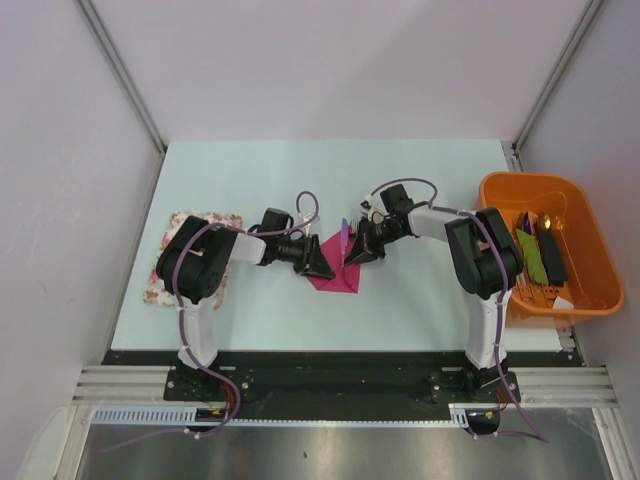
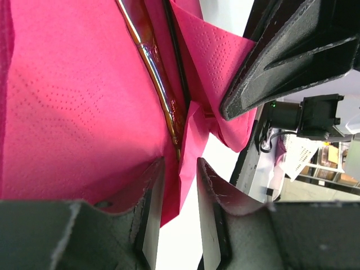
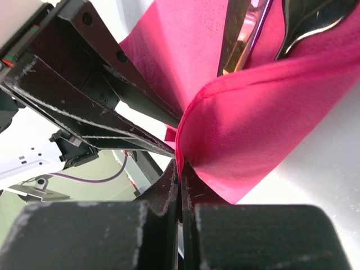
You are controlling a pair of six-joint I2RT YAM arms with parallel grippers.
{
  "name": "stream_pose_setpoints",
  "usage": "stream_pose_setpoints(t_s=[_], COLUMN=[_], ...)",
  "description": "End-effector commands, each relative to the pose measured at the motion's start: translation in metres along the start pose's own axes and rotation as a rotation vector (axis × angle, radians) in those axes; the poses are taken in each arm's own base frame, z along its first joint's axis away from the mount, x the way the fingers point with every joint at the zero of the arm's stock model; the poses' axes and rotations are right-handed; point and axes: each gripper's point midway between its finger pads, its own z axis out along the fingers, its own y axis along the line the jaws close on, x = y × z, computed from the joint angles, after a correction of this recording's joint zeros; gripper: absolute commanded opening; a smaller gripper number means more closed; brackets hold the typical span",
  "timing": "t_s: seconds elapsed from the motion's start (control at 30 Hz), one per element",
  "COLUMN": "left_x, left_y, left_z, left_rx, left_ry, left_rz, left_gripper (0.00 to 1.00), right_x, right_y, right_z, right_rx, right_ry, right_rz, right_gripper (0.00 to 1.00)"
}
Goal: Place the utensils on the paper napkin and roll it up
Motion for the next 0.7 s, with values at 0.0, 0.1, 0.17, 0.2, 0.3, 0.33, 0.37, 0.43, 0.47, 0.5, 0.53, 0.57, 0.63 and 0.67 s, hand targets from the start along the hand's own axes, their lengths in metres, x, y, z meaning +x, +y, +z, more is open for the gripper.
stream_pose_setpoints(t_s=[0.0,0.1,0.17,0.2,0.3,0.33,0.37,0.43,0.47,0.5,0.53,0.57,0.63,0.67], left_x=[-0.008,-0.003,-0.002,-0.001,-0.003,-0.004,-0.005,-0.006,-0.007,-0.007,-0.007,-0.007,-0.007,-0.007], left_y=[-0.009,-0.008,-0.006,-0.006,-0.001,-0.001,0.000,0.002,0.001,0.001,0.002,0.003,0.002,0.003], left_z=[0.002,0.007,0.009,0.011,0.013,0.013,0.014,0.015,0.015,0.016,0.017,0.017,0.017,0.017], left_rx=[-0.005,-0.015,-0.024,-0.032,-0.047,-0.051,-0.053,-0.060,-0.059,-0.060,-0.064,-0.066,-0.066,-0.068], left_ry=[0.004,0.031,0.038,0.041,0.035,0.031,0.028,0.023,0.021,0.022,0.021,0.023,0.024,0.024], left_rz=[0.090,0.101,0.109,0.111,0.098,0.089,0.085,0.078,0.079,0.078,0.075,0.072,0.072,0.073], left_gripper=[0.34,0.34,0.34,0.32,0.26,0.21,0.19,0.14,0.13,0.12,0.10,0.10,0.09,0.08], right_x=[-0.014,-0.014,-0.015,-0.015,-0.014,-0.013,-0.013,-0.013,-0.011,-0.012,-0.013,-0.012,-0.013,-0.013], right_y=[0.012,0.012,0.013,0.013,0.014,0.015,0.015,0.016,0.017,0.018,0.019,0.020,0.020,0.019], right_z=[0.000,0.000,0.000,0.000,0.002,0.003,0.003,0.004,0.006,0.006,0.007,0.009,0.011,0.013], right_rx=[-0.015,-0.017,-0.020,-0.020,-0.024,-0.028,-0.029,-0.031,-0.031,-0.032,-0.035,-0.035,-0.036,-0.036], right_ry=[-0.028,-0.028,-0.029,-0.030,-0.024,-0.020,-0.017,-0.017,-0.013,-0.014,-0.017,-0.015,-0.019,-0.016], right_rz=[-0.038,-0.035,-0.033,-0.034,-0.028,-0.031,-0.031,-0.033,-0.031,-0.033,-0.033,-0.033,-0.026,-0.025], right_gripper=[0.00,0.00,0.00,0.00,0.00,0.00,0.00,0.00,0.00,0.00,0.00,0.00,0.00,0.00])
